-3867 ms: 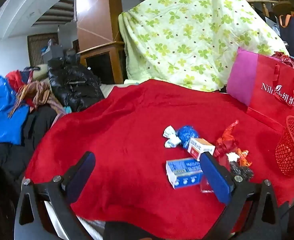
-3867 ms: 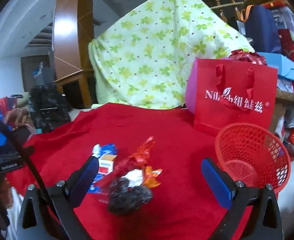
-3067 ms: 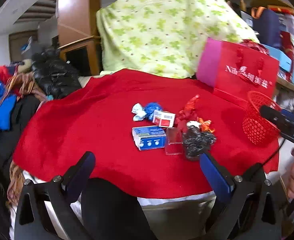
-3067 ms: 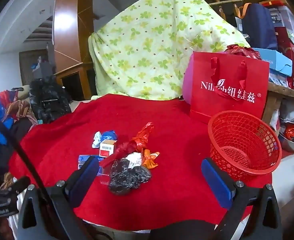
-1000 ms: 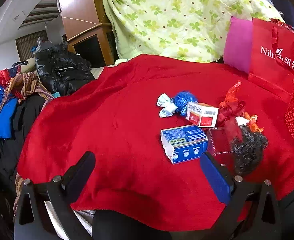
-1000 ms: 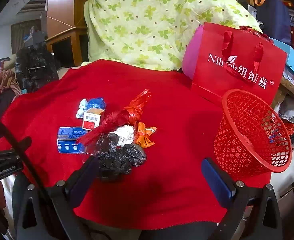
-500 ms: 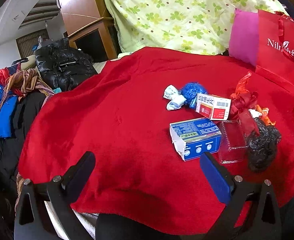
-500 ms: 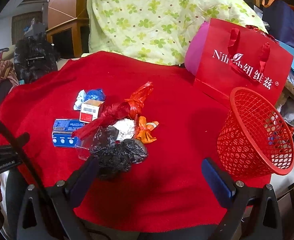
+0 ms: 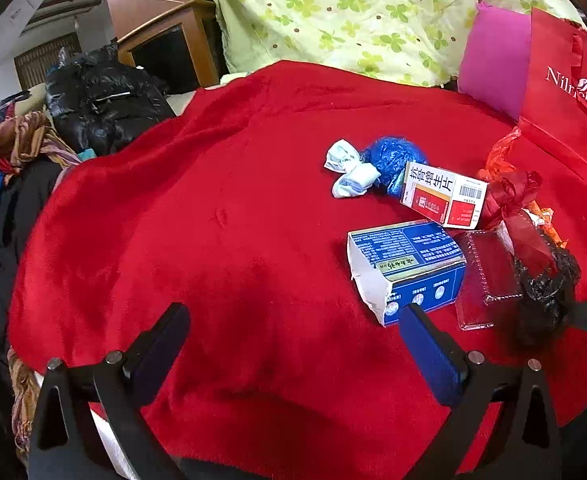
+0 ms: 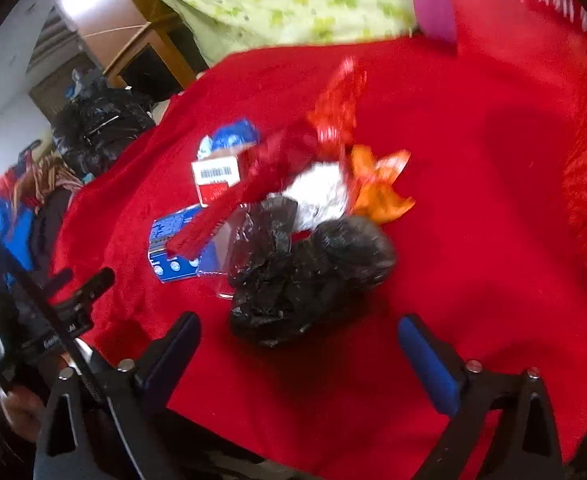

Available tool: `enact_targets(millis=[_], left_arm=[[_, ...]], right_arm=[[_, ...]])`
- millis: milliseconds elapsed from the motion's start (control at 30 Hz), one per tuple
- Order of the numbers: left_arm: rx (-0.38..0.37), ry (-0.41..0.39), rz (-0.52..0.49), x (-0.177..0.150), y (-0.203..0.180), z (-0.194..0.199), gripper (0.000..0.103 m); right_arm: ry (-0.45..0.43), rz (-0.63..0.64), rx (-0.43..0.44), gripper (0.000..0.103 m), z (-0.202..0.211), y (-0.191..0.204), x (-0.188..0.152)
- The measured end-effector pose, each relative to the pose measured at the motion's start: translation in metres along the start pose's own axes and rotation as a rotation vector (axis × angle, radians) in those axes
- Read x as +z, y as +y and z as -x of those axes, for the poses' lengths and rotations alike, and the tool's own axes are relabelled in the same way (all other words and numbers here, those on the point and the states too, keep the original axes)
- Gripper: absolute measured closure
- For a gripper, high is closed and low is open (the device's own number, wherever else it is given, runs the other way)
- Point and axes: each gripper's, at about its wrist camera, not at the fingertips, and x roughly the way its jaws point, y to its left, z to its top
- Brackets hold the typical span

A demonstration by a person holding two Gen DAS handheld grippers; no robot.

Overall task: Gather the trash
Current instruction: 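Grasp the black plastic bag with the right tool while the left tool grasps the blue box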

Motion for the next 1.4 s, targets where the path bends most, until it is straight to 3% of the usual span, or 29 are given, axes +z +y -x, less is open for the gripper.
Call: enact_targets(millis=[100, 233, 300, 533, 767, 833, 867, 967, 1167, 1233, 1267, 1400], left_arm=[[-0.023, 0.007, -0.016, 0.004, -0.001, -0.008, 0.000], [-0.095, 0.011, -0.063, 0.014, -0.009, -0.023, 0.000], [-0.131, 0.015, -0.086, 0.020, -0.012, -0.029, 0.000], [-0.333, 0.033, -0.202, 0.039, -0.026, -0.056, 0.000], [-0.482, 0.081, -0.286, 0.034, -0.037, -0.073, 0.000], [-0.490, 0.085, -0.315, 0.028, -0.042, -0.071, 0.000], [-0.494, 0.081, -0.327, 0.025, -0.044, -0.069, 0.003], [-0.494, 0.071, -0.359, 0.018, -0.048, -0.060, 0.027], [-0.475, 0.011, -0.373, 0.016, -0.042, -0.038, 0.045], [-0.469, -0.009, -0.338, 0.018, -0.039, -0.034, 0.057], [-0.467, -0.018, -0.321, 0.018, -0.037, -0.032, 0.069], [-0.481, -0.028, -0.280, 0.017, -0.035, -0.025, 0.074]], right_arm=[[0.064, -0.107, 0.064, 0.024, -0.025, -0.011, 0.005], [0.077, -0.170, 0.084, 0.034, -0.046, -0.016, 0.009], [0.075, -0.176, 0.080, 0.051, -0.051, -0.017, 0.010], [0.024, -0.140, 0.063, 0.058, -0.036, -0.017, 0.005], [-0.054, -0.125, 0.009, 0.058, -0.002, -0.032, 0.006], [-0.088, -0.106, -0.008, 0.058, 0.011, -0.034, 0.006], [-0.100, -0.098, -0.015, 0.058, 0.016, -0.035, 0.006], [-0.142, -0.067, -0.046, 0.058, 0.031, -0.033, 0.006], [-0.193, -0.005, -0.095, 0.058, 0.050, -0.023, 0.001], [-0.203, 0.009, -0.102, 0.058, 0.055, -0.020, -0.001], [-0.207, 0.017, -0.103, 0.058, 0.057, -0.018, -0.002], [-0.229, 0.049, -0.108, 0.058, 0.066, -0.011, -0.006]])
